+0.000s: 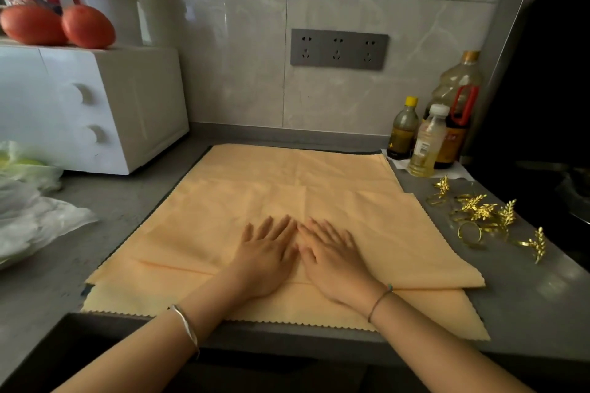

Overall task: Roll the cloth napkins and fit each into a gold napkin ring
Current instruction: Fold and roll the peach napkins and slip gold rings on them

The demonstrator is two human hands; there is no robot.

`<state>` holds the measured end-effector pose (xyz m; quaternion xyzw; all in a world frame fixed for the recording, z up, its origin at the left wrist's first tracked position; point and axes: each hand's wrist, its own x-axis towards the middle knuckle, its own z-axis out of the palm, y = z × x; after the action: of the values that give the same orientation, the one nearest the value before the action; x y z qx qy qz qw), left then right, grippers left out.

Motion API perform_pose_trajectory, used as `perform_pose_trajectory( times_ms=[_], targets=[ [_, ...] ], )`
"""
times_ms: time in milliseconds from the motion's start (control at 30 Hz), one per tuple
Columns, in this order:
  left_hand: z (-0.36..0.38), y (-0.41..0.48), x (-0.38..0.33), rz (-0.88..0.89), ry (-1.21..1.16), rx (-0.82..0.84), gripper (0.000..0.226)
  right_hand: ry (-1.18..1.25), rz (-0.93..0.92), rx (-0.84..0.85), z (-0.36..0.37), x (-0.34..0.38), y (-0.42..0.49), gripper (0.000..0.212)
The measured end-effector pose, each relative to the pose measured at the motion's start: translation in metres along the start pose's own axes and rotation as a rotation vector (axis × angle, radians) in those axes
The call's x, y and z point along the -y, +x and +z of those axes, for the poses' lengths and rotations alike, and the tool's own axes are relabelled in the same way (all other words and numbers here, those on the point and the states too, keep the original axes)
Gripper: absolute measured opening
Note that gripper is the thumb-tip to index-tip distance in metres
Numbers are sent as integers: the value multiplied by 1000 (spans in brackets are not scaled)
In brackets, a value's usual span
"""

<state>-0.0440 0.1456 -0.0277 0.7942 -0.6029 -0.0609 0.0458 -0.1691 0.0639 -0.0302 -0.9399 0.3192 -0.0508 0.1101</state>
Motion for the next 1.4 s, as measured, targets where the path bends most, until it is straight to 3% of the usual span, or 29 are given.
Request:
perform_pose_trajectory(
  times_ms=[333,500,600,667,733,800,867,1100,1233,1400],
  targets=[
    [0,-14,51,-52,-26,-63,49,-122,149,-11,-24,-85,-48,59],
    [-6,-27,81,-178,-8,-60,51,-114,253,19,-32,-110,-62,79],
    [-16,-33,84,-165,-59,17,67,-100,227,37,-38,-110,-63,90],
    [-24,-38,80,-114,-112,30,94,-64,105,33,-44,-107,-64,91],
    [-29,-41,72,-14,-116,25,103,-56,-26,78,-52,-100,-65,97],
    [-32,-43,64,81,-77,69,95,-157,-130,152,-56,-90,-64,97],
    [-35,-45,57,125,-11,135,93,-255,-187,185,-56,-83,-63,84],
    [-37,-42,52,126,95,104,67,-240,-162,134,-59,-71,-56,56],
    [-46,-41,47,114,76,89,50,-161,-139,155,-66,-79,-49,55],
    [-73,-39,37,55,-86,291,34,73,-121,295,-95,-86,-47,40]
  ],
)
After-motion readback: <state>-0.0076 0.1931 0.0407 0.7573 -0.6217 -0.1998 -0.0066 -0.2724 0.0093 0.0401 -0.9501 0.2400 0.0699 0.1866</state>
